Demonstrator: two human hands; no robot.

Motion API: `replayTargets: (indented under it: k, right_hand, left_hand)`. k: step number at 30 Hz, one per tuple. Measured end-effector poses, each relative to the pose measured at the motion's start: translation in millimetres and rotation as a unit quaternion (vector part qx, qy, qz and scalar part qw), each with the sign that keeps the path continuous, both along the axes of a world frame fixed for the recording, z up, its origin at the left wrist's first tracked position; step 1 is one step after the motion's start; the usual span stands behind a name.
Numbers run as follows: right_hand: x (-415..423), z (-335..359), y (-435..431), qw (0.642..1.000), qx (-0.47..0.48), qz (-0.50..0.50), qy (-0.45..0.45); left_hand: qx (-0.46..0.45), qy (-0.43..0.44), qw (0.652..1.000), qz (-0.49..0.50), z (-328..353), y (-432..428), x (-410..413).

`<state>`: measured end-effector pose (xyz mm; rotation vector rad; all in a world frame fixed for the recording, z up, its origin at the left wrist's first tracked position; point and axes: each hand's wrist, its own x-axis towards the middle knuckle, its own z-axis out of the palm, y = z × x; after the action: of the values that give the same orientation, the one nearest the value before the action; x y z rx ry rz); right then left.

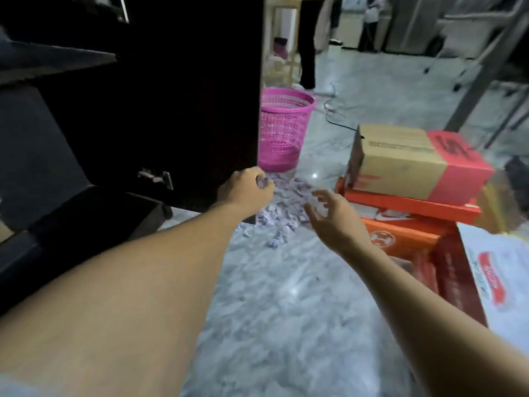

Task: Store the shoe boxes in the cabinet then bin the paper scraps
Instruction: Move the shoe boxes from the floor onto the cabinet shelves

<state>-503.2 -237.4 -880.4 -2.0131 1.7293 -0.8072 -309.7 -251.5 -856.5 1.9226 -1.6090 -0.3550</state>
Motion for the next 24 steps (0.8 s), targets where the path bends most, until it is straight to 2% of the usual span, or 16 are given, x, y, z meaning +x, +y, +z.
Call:
replayTargets:
  k: [6,10,15,21,24]
  right_hand:
    - [-123,-16,42,0.990,0.017,-0.142,0.006]
    - [-175,-29,59,0.976,0.030,-0.216,-0.012]
    - [-230,-44,79,0.953,0.043,-0.295,0.042]
    - [-297,-65,106,0.910,0.088,-0.381,0.141]
    - [-323,-69,117,0.891,0.154,-0.410,0.120]
  left_hand:
    - [0.015,0.073,0.989,-0.130,-8,12,-124]
    - [0.038,0.134,0.974,-0.179,-27,24,-199]
    - [0.131,0.208,0.942,-0.228,-60,40,-275]
    - [0.200,0.237,0.915,-0.260,-92,68,-340]
    - [0.210,0.269,0.890,-0.302,-99,81,-360]
